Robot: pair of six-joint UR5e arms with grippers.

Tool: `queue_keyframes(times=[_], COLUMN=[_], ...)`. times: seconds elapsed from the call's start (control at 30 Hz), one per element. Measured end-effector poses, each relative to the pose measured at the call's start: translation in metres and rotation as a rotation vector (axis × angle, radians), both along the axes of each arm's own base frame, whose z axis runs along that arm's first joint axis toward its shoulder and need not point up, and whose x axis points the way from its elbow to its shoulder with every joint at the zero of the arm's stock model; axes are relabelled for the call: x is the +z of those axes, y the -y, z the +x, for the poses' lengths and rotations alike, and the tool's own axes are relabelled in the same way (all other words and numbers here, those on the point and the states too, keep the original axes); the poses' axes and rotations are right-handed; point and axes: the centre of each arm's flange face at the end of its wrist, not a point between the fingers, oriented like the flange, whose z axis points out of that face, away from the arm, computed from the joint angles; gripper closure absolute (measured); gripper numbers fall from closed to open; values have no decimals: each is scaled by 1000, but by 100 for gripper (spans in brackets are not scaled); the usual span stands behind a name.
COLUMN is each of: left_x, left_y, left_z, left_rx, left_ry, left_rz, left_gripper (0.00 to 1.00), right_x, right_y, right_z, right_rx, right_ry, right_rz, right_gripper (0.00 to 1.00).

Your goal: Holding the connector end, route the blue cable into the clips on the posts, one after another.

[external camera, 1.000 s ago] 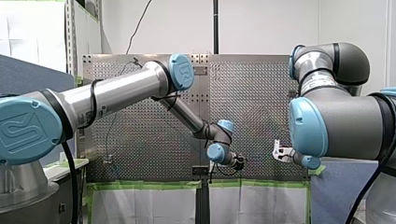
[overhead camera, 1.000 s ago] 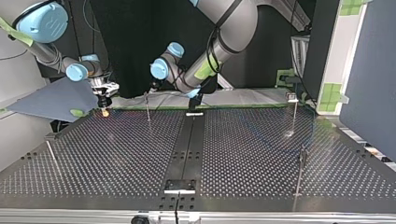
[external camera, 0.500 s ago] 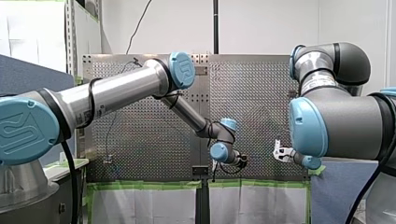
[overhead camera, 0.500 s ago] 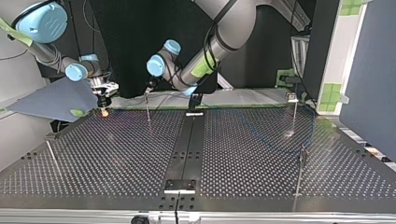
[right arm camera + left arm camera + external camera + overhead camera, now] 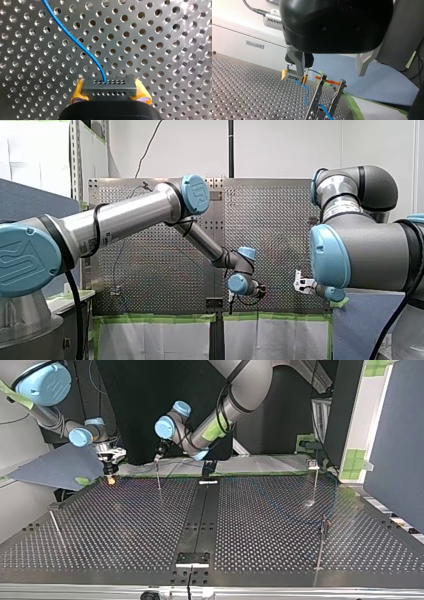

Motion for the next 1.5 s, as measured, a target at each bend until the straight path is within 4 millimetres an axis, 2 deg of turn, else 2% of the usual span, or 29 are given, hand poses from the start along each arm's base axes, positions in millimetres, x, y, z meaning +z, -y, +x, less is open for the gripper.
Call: queue_keyframes(times=[0.7, 1.07, 1.5], left_x=[2, 44, 100], left_y=[3, 0, -33], left_z=[-11, -24, -13], left_rx=[10, 55, 208], left_ry=[6, 92, 159], left_rz=[-3, -43, -175], left_gripper=[0, 0, 0], right_x=[-1, -2, -3], right_y=[-1, -2, -4], right_z=[-1, 0, 3], right_rx=[9, 9, 13], right_ry=[0, -2, -4], right_rz=[11, 17, 20], right_gripper=[100, 100, 100])
